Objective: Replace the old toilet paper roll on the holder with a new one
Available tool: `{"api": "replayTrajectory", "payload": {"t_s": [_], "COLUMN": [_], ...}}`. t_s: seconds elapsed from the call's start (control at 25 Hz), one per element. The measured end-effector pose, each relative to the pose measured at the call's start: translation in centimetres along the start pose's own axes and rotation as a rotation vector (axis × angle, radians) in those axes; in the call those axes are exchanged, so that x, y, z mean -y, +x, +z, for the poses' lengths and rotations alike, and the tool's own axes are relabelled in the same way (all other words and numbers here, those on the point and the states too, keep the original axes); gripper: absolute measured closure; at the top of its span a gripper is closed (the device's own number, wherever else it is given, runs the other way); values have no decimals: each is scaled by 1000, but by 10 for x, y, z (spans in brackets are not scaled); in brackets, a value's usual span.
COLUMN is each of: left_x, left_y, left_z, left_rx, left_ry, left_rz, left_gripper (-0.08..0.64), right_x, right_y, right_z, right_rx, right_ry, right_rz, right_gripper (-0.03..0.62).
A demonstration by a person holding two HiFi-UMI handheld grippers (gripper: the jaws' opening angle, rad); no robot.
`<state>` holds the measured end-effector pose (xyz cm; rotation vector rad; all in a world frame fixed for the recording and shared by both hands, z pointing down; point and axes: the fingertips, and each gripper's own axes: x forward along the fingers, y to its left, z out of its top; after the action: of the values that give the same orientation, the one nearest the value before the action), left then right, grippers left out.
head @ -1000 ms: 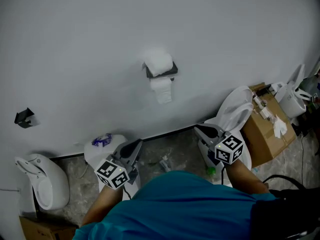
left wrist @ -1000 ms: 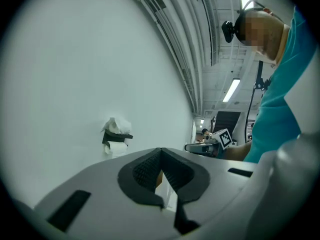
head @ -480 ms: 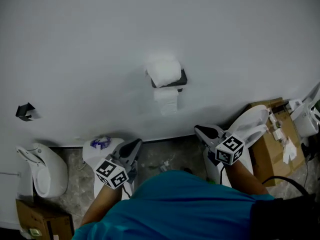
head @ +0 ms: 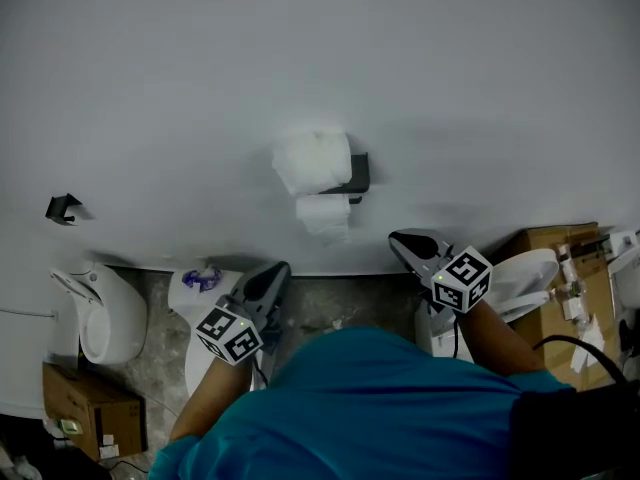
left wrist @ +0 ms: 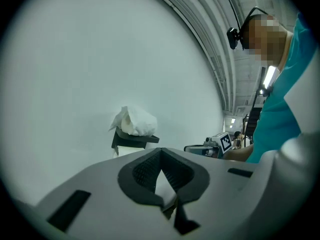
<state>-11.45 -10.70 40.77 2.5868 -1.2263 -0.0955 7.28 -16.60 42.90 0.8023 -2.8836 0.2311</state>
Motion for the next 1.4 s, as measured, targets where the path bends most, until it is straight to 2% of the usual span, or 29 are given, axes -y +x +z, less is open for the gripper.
{"api": "replayTrajectory", "payload": {"t_s": [0.08, 0.16, 0.4, 0.6, 0.68, 0.72, 0.88, 0.96, 1.12, 1.2, 1.4], "left_x": [-8, -18, -54, -73, -77, -79, -86, -90, -95, -94, -96], "left_y": [3, 6, 4, 4, 2, 1, -6, -10, -14, -15, -19], "left_z": [-2, -1, 2, 6, 7, 6, 5, 3, -4, -5, -7], "left_rx": [-7, -22, -30, -30, -30, -33, -45, -46, -46, -57, -60], "left_ry": [-3, 2, 6, -1, -2, -5, -19, -27, -41, -44, -49], "left_rz": [-2, -13, -76, -114, -120, -118, -90, -72, -52, -38, -12], "left_gripper": [552, 552, 552, 552, 552, 552, 552, 552, 552, 552, 552], "right_x": [5, 7, -18, -20, -16, -12, 25, 41, 57, 60, 57], "right_y": [8, 19, 68, 104, 115, 118, 116, 114, 125, 135, 157], "right_z": [-6, -9, -9, -18, -22, -23, -25, -25, -31, -33, -33], "right_rx": [-15, -45, -197, -329, -346, -341, -269, -217, -156, -137, -134], "right_ry": [-1, -45, -288, -504, -505, -462, -187, -37, 304, 441, 611], "right_rz": [-6, -26, -40, -60, -61, -64, -122, -112, 28, 104, 251], "right_gripper": [590, 589, 581, 506, 437, 417, 351, 328, 218, 185, 163]}}
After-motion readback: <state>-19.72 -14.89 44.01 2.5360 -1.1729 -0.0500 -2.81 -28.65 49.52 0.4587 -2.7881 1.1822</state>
